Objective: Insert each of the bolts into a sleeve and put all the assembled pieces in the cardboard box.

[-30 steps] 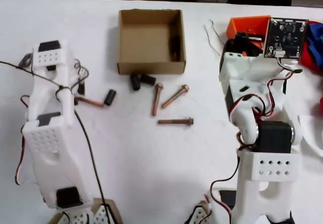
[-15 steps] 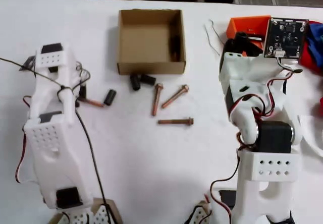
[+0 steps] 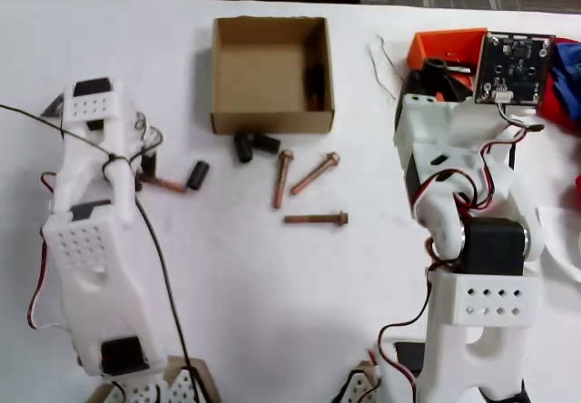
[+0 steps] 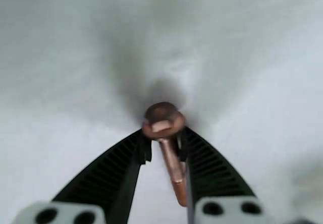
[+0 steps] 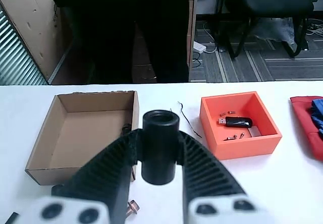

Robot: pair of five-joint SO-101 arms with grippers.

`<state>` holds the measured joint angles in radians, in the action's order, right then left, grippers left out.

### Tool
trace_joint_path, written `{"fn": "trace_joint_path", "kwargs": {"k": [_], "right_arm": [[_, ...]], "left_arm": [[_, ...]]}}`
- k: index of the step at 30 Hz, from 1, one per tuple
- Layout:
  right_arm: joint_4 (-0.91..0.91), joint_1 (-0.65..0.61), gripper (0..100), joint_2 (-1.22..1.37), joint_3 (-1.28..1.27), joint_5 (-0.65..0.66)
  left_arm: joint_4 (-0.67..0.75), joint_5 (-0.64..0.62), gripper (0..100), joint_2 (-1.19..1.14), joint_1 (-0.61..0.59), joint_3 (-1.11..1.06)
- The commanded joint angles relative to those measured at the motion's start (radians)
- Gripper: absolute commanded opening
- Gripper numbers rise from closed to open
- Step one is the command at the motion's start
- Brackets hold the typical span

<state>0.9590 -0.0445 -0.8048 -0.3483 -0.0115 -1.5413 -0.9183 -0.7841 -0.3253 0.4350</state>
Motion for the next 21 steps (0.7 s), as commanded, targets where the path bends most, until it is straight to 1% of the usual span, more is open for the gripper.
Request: {"fn": "trace_joint_path", "kwargs": {"k": [1, 5, 8, 11, 16, 18, 21], "right_arm": [[-0.021, -0.005, 2.3, -0.035, 0.014, -0.003], [-0.019, -0.007, 2.3, -0.035, 0.014, -0.003], [-0.019, -0.007, 2.3, -0.035, 0.014, -0.003], [-0.019, -0.007, 2.3, -0.035, 0.014, -0.003], [-0.019, -0.008, 2.3, -0.035, 0.014, -0.003], [-0.019, -0.008, 2.3, -0.035, 0.014, -0.003], [-0.018, -0.008, 2.3, -0.035, 0.014, -0.003]], "left_arm": [[-0.012, 0.092, 3, 0.025, -0.008, -0.004], [-0.012, 0.137, 3, 0.055, -0.008, -0.004], [-0.046, 0.229, 3, 0.103, -0.003, -0.004], [-0.106, 0.393, 3, 0.172, 0.009, -0.004], [-0.173, 0.726, 3, 0.245, 0.017, -0.008], [-0.175, 0.824, 3, 0.245, 0.012, -0.013], [-0.173, 0.925, 3, 0.221, 0.011, -0.013]]}}
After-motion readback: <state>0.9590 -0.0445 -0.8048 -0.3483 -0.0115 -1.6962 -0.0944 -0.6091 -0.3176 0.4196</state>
